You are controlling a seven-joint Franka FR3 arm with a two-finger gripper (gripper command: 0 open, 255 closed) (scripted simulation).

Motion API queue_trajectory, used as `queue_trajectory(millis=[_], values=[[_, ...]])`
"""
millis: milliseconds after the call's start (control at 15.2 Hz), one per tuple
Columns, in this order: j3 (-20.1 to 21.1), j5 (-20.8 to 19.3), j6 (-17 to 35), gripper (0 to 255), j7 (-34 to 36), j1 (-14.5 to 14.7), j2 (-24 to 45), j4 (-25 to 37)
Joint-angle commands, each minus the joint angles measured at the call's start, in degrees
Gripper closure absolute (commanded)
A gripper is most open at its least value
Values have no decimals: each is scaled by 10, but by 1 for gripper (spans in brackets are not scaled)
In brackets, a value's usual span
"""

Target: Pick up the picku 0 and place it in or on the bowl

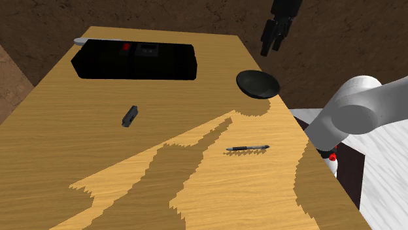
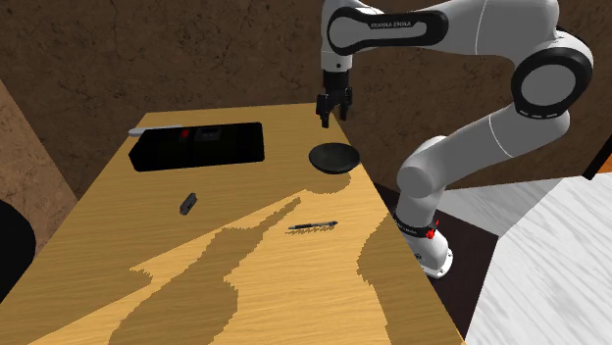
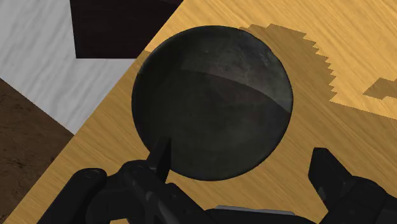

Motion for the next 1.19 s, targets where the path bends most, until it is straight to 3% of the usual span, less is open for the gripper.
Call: queue_trajectory(millis=[0,660,1122], values=[[0,0,0,0,0,0,0,0],[165,100,73,0,263,10,45,4],[284,122,139,0,451,-11,149,69]])
